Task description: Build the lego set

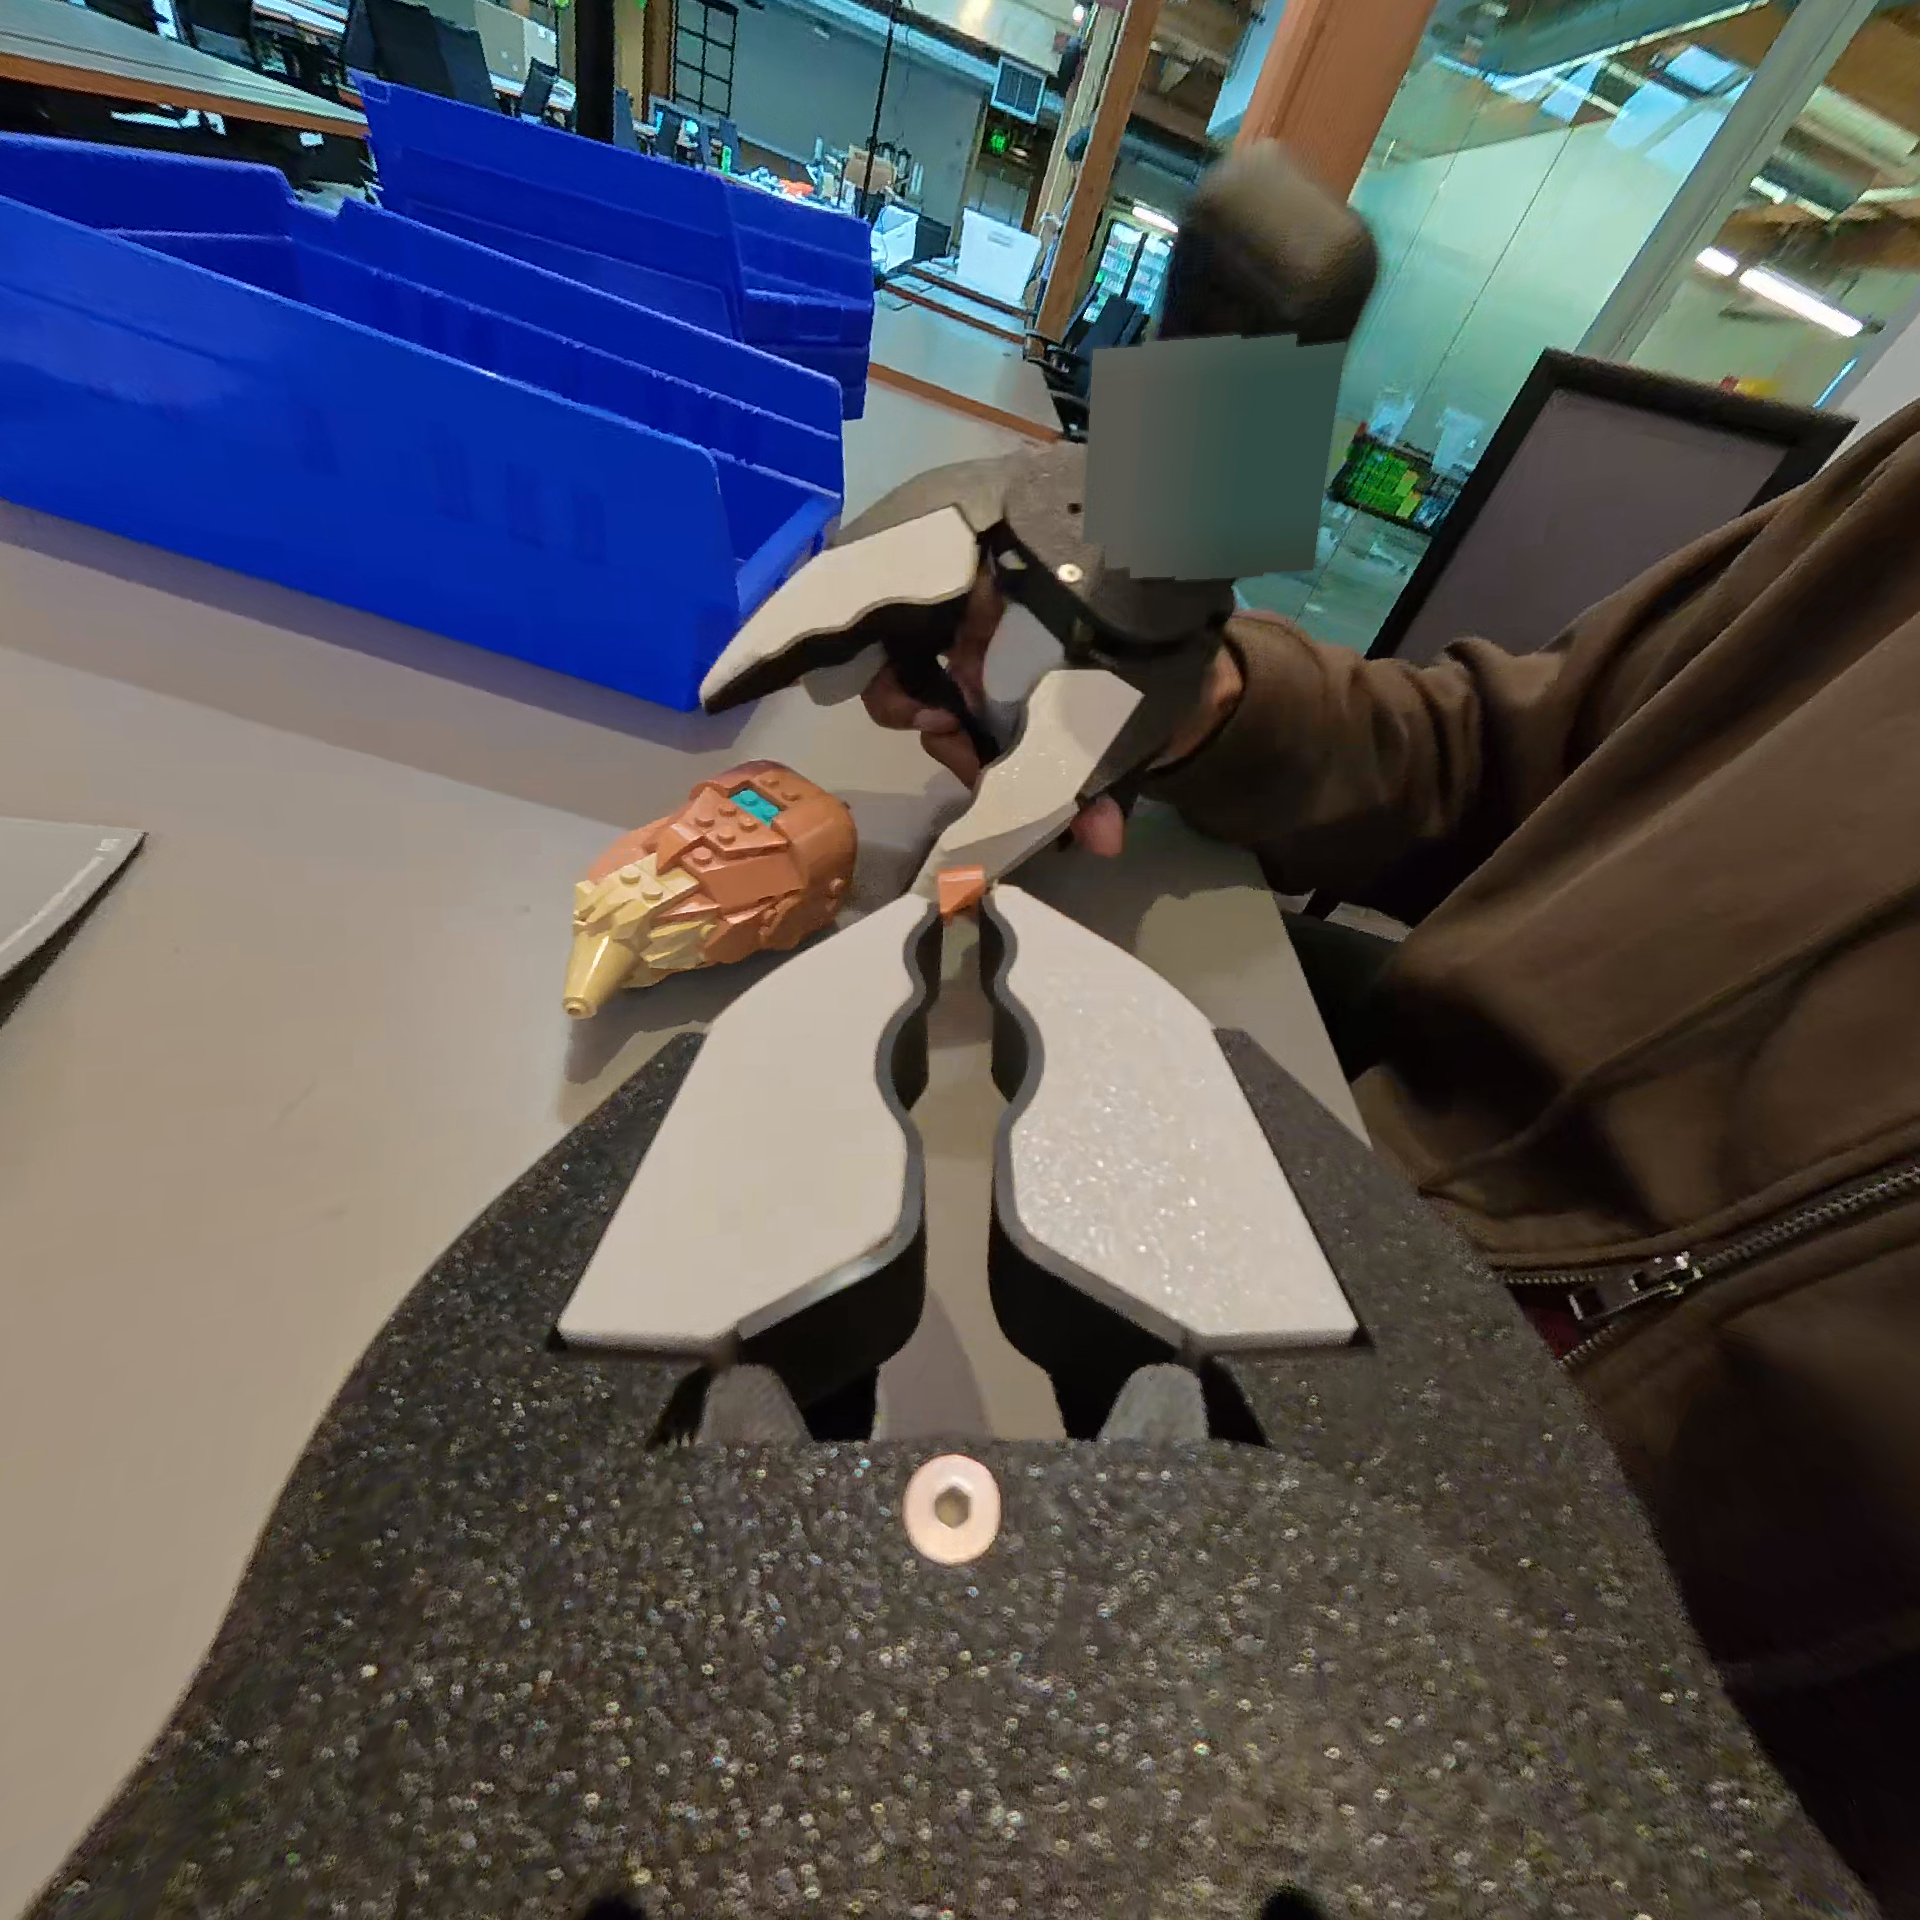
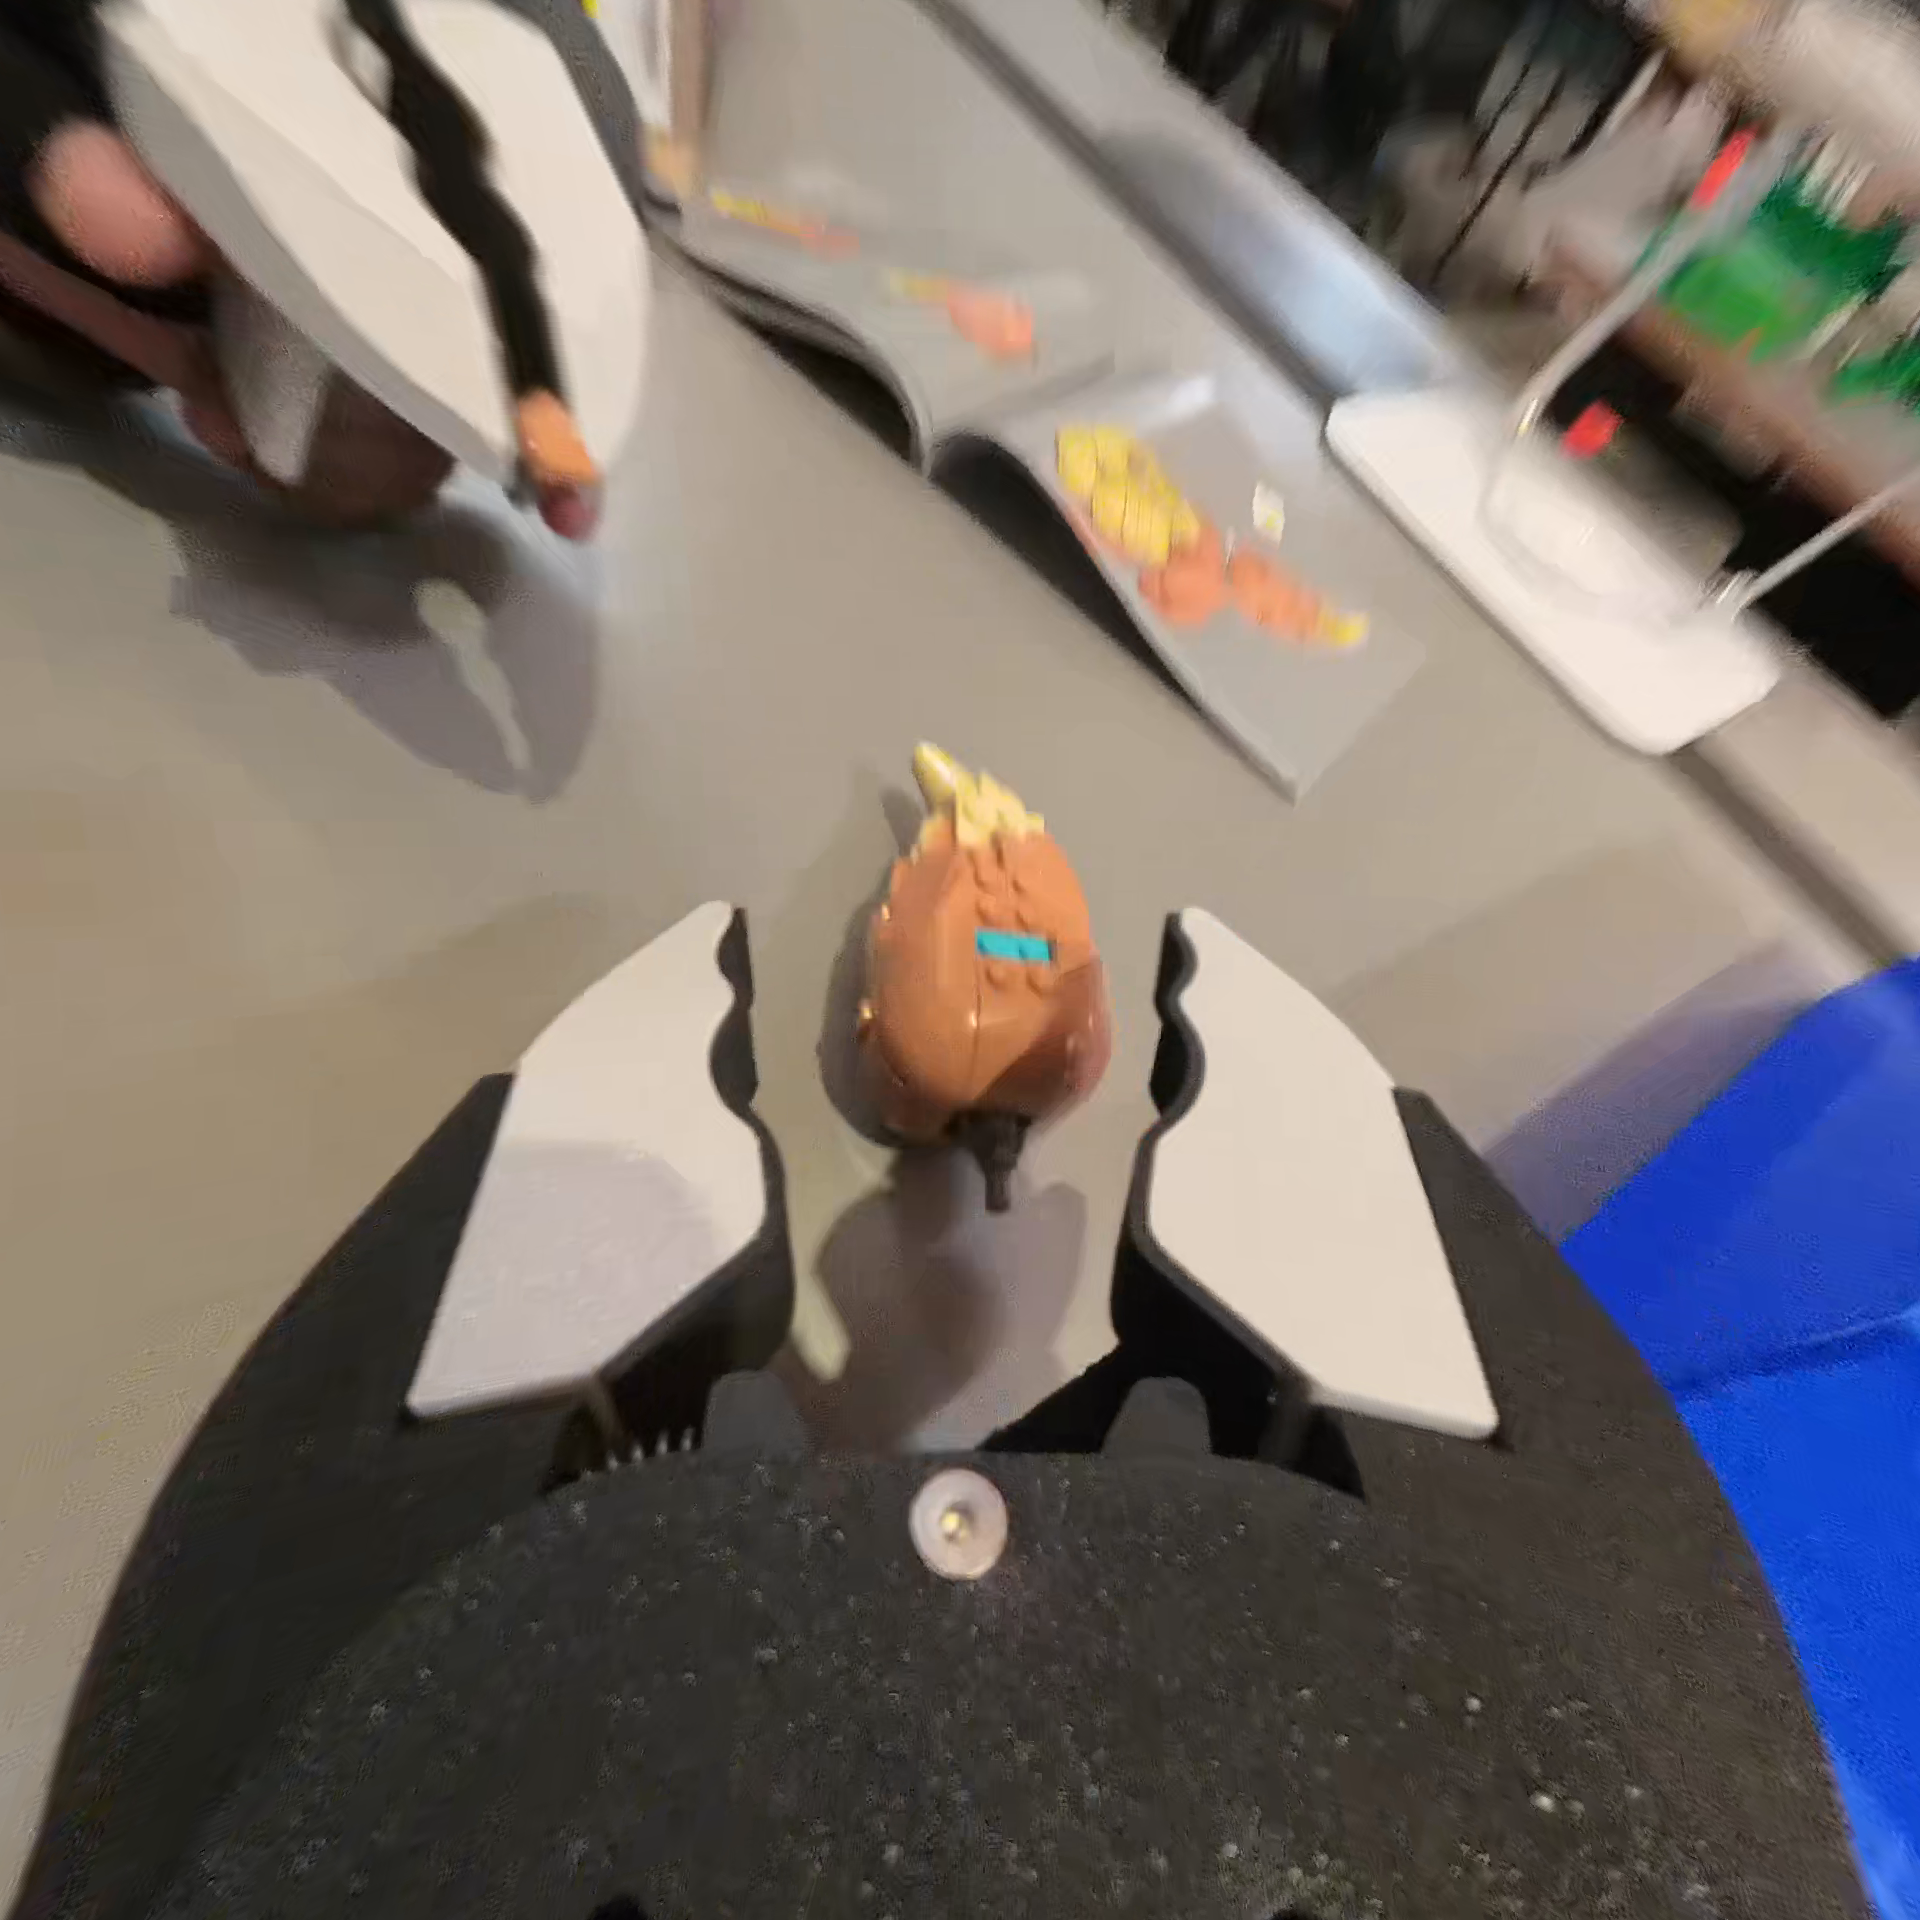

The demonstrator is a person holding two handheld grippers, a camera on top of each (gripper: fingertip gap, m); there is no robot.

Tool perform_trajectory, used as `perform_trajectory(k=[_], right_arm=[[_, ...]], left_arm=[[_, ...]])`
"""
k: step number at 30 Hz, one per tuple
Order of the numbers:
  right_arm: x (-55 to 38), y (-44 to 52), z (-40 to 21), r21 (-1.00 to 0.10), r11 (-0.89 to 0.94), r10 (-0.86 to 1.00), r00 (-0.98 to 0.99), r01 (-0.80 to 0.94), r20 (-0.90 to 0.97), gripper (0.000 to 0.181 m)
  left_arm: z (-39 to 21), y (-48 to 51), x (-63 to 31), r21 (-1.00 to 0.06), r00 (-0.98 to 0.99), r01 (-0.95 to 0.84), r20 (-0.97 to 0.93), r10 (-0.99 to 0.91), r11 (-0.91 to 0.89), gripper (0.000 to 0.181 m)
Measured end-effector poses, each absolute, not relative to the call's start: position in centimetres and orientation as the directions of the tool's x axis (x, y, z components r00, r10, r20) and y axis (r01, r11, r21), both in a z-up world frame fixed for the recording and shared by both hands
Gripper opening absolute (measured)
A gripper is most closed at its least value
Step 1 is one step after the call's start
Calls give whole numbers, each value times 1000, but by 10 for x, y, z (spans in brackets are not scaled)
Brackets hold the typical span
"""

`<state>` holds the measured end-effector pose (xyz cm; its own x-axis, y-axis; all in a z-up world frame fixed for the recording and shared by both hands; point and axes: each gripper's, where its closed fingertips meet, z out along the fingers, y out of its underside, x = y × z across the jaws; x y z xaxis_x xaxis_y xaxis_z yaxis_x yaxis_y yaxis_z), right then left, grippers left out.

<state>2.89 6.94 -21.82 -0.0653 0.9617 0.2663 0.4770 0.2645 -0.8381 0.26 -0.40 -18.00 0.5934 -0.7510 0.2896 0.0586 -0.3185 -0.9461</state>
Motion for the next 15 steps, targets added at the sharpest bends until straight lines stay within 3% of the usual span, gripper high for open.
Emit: perform_trajectory(k=[7,15], right_arm=[[26,81,-253,-771,170,984,-65,614,166,90],[15,83,-263,-716,221,975,-124,662,186,79]], left_arm=[[-191,1,2,-957,613,-49,196,-765,-285,6],[-199,4,2,-954,621,-110,152,-769,-278,6]])
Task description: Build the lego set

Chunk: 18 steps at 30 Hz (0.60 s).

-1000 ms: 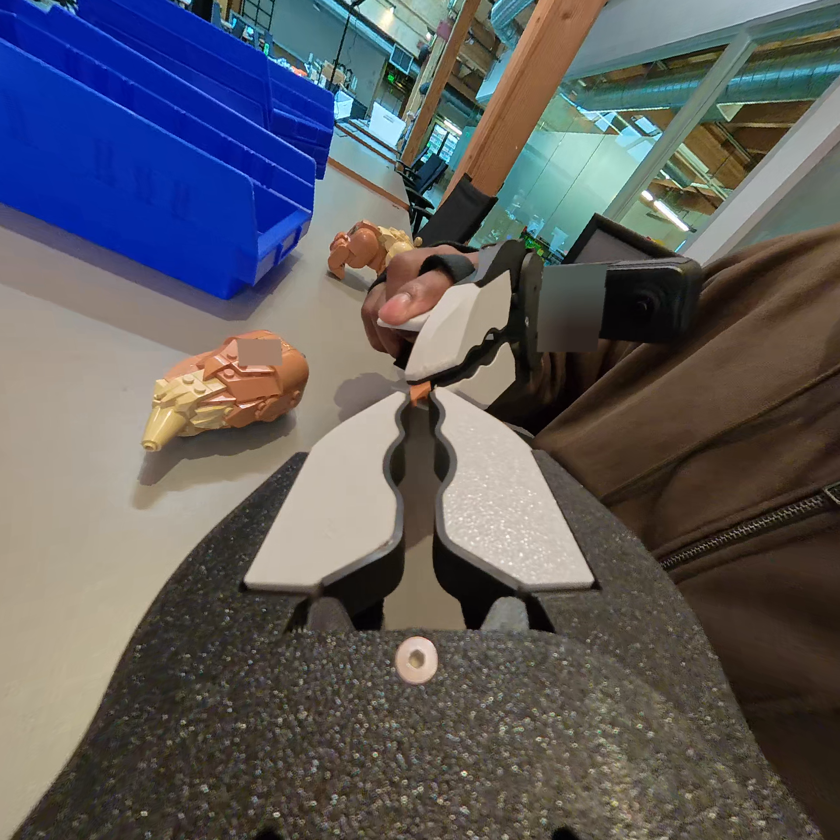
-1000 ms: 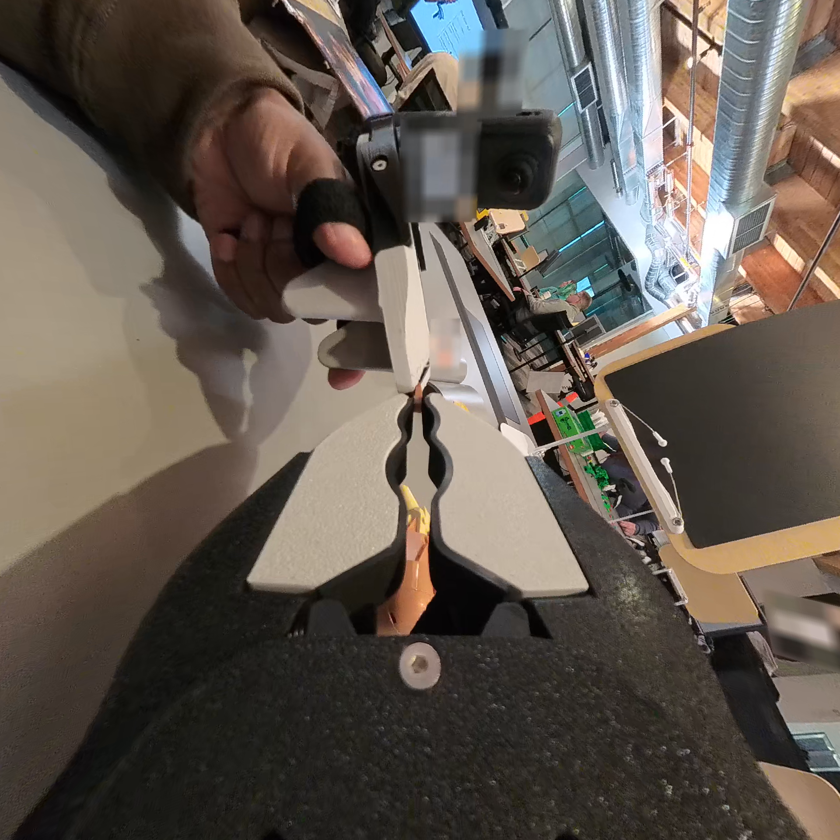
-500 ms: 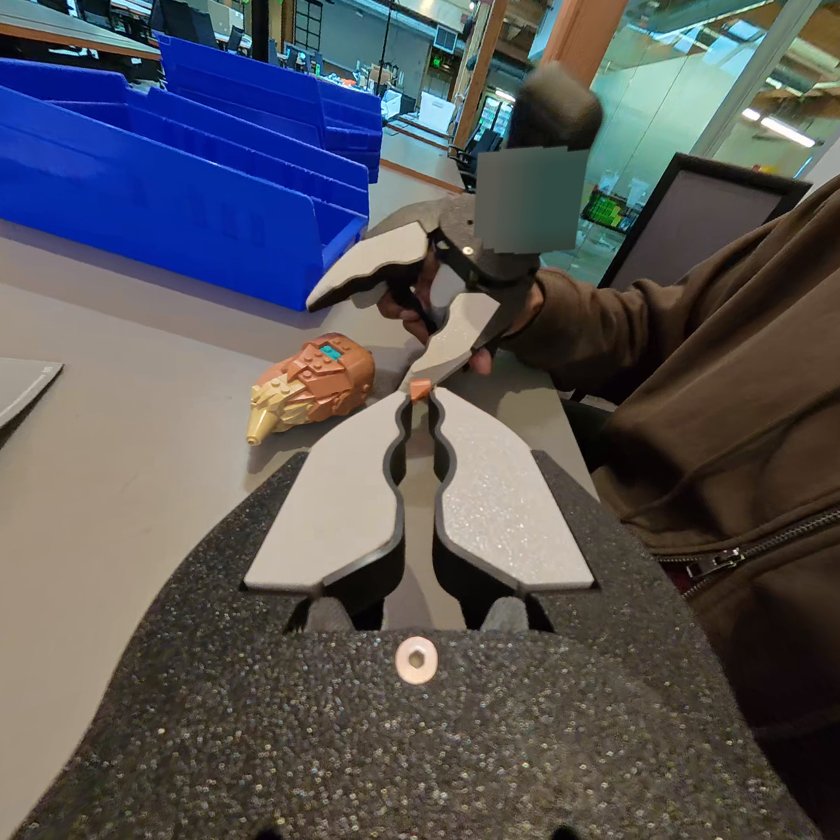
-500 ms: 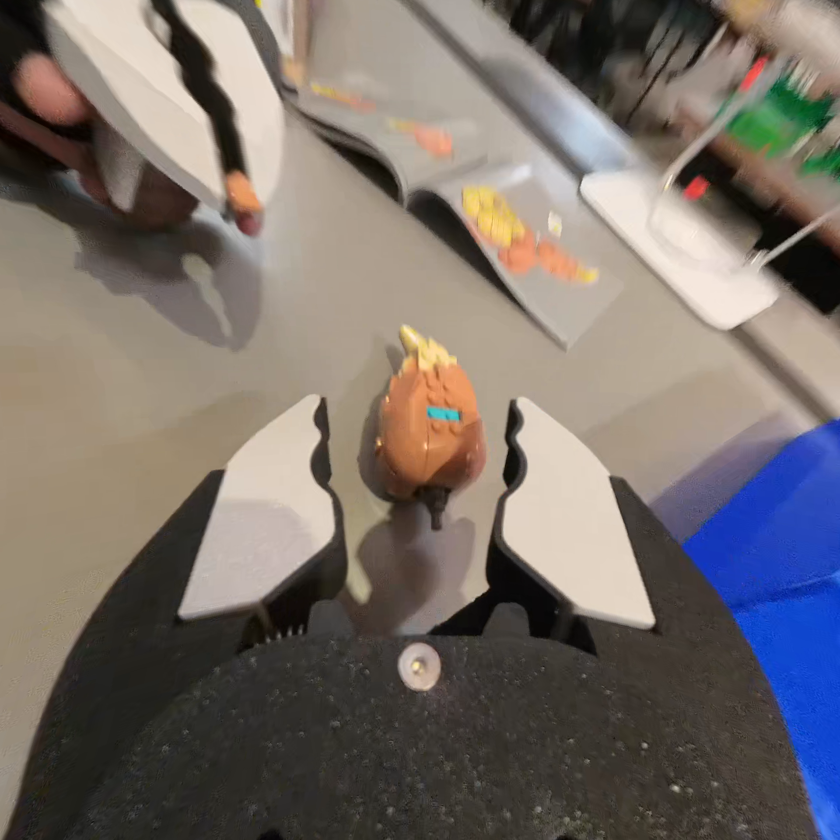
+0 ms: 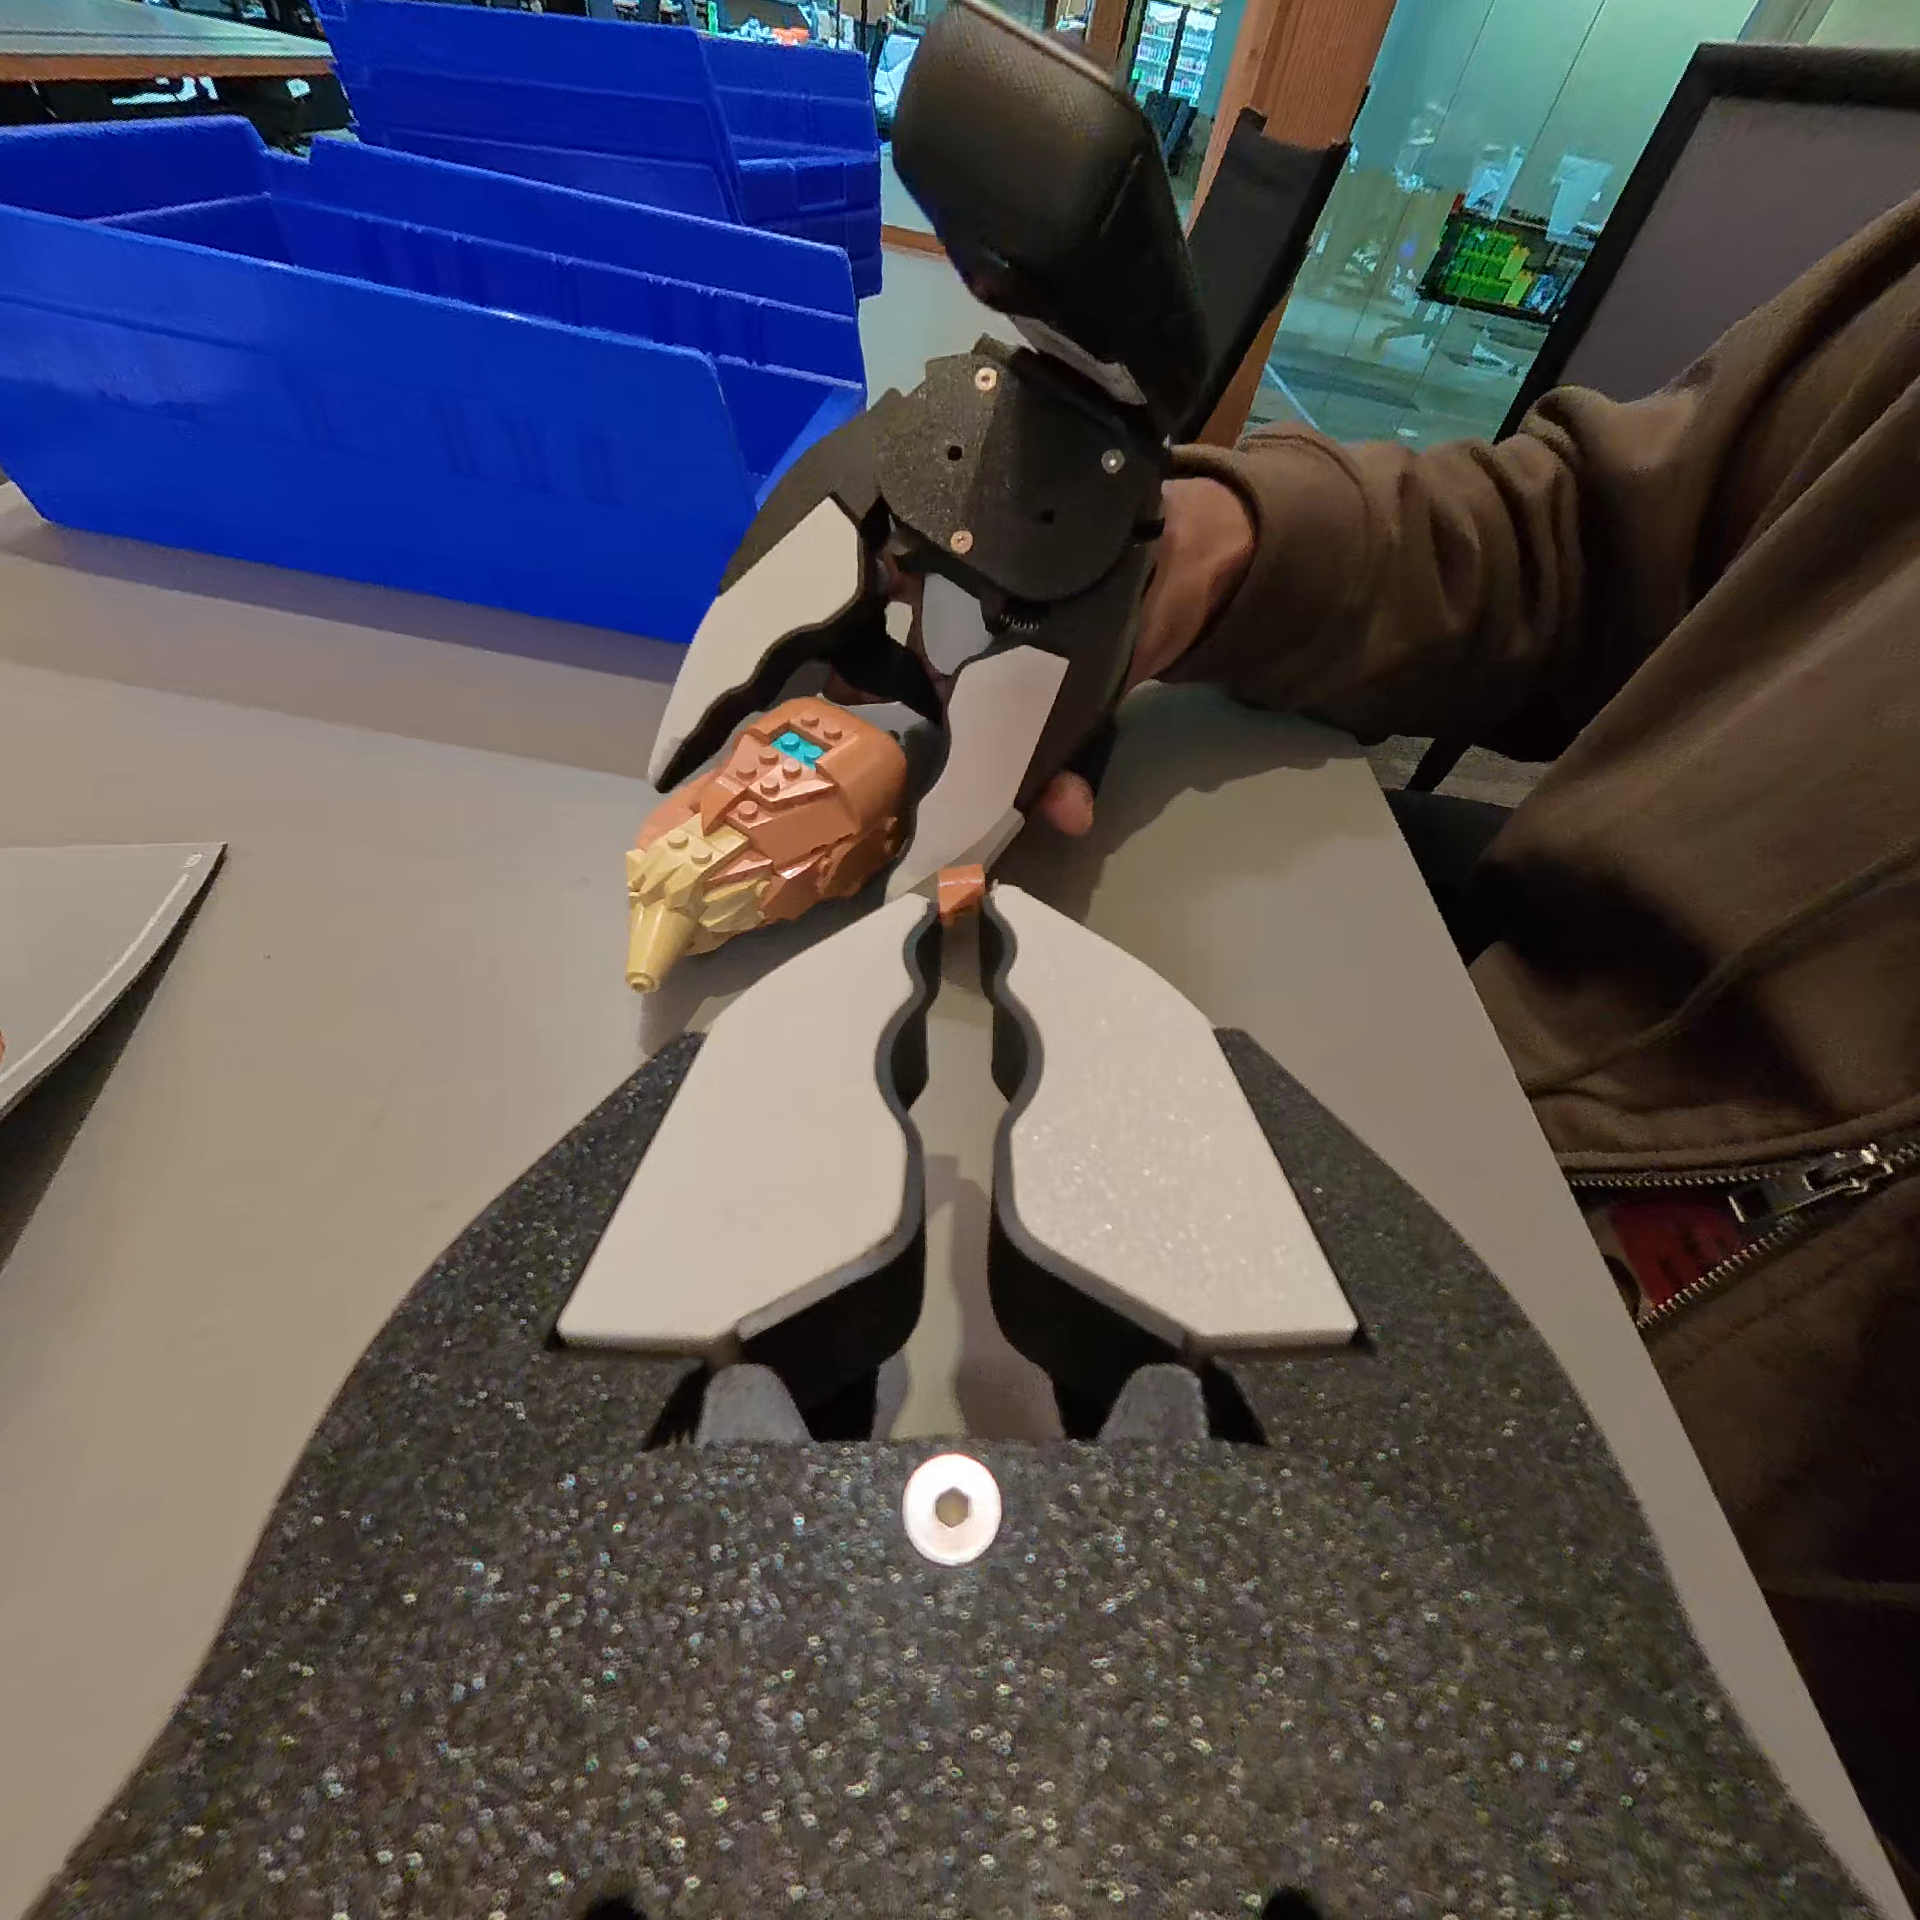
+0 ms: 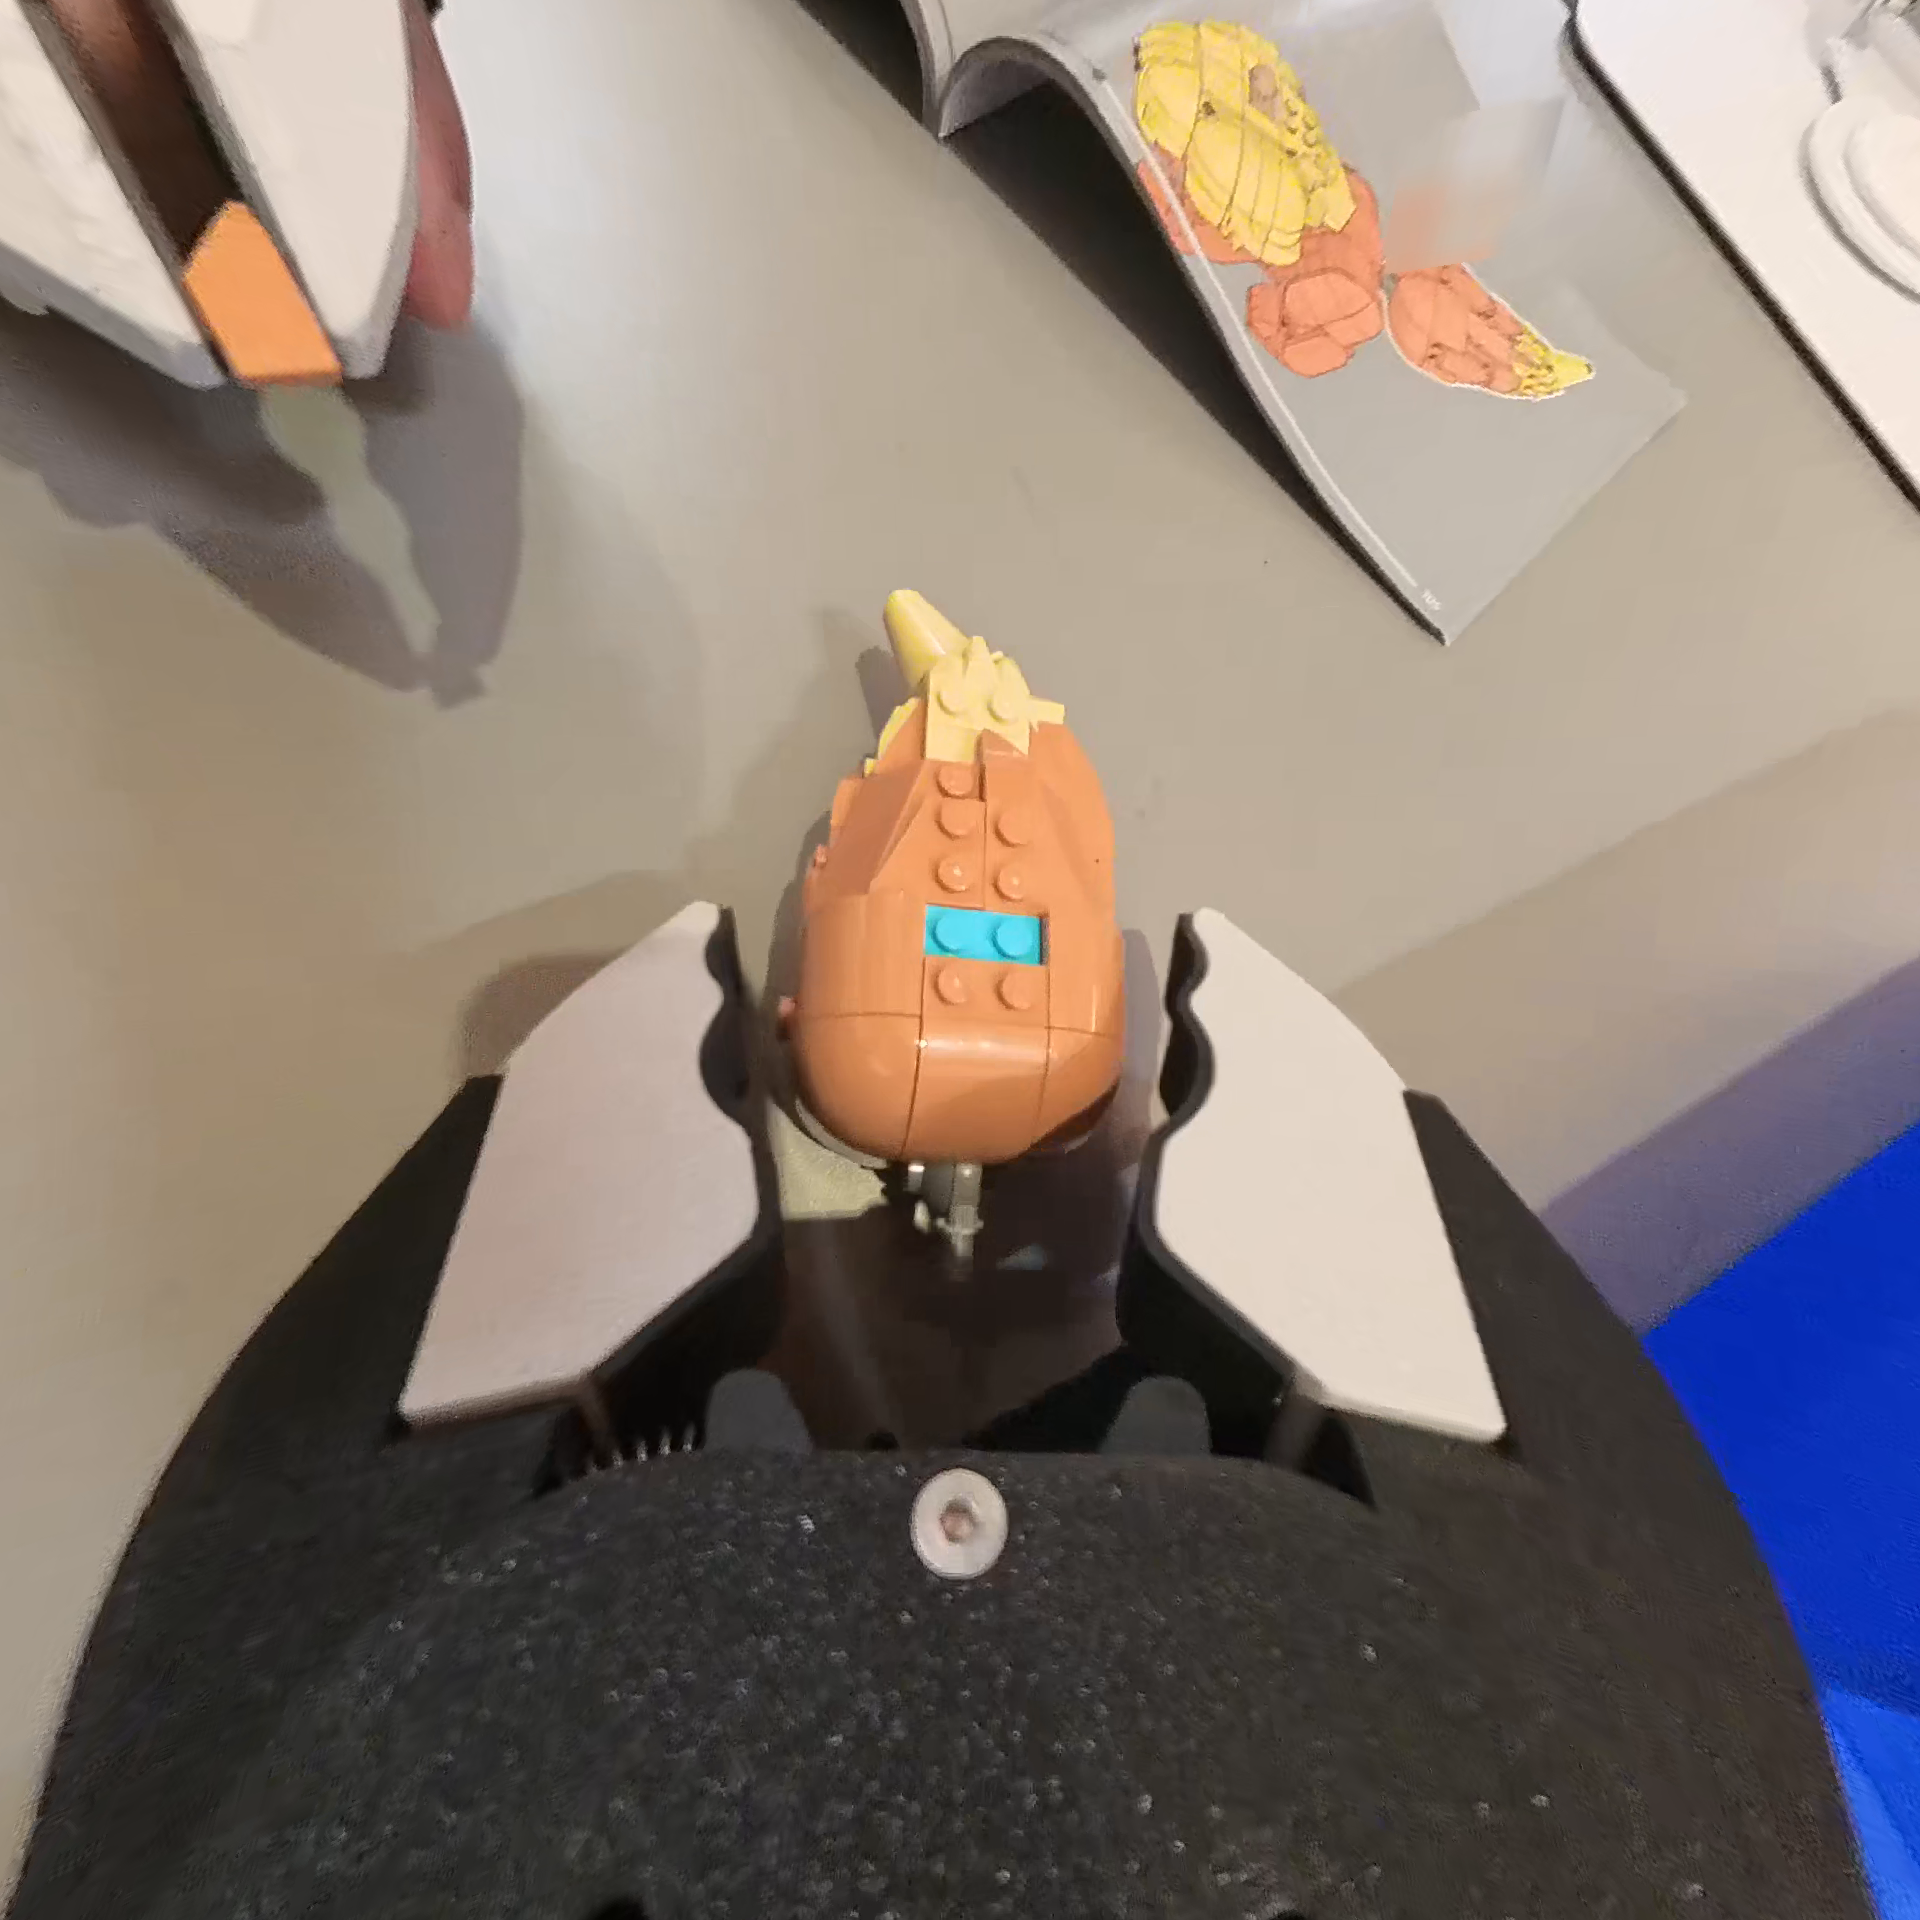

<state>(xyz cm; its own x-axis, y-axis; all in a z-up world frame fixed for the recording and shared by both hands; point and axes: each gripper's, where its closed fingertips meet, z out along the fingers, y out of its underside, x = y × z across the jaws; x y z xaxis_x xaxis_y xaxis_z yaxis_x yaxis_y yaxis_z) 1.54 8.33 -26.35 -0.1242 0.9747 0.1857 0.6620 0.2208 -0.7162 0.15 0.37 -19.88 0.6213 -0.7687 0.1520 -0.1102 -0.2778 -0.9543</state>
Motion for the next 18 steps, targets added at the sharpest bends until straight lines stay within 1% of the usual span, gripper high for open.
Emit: perform_trajectory(k=[3,6,10,15,18], right_arm=[[16,81,-266,-708,214,977,-146,673,156,64],[15,80,-266,-702,238,971,-187,671,151,64],[12,76,-265,-720,247,965,-235,648,119,64],[8,58,-253,-772,317,933,-328,550,149,63],[7,52,-254,-769,353,917,-362,533,170,63]], left_arm=[[-200,5,0,-953,619,-114,153,-770,-280,6],[-203,8,-1,-951,619,-131,143,-772,-281,7],[-204,16,-4,-947,635,-182,93,-767,-266,6],[-200,27,-7,-931,650,-311,-61,-758,-193,7],[-202,31,-5,-903,630,-401,-147,-762,-157,7]])
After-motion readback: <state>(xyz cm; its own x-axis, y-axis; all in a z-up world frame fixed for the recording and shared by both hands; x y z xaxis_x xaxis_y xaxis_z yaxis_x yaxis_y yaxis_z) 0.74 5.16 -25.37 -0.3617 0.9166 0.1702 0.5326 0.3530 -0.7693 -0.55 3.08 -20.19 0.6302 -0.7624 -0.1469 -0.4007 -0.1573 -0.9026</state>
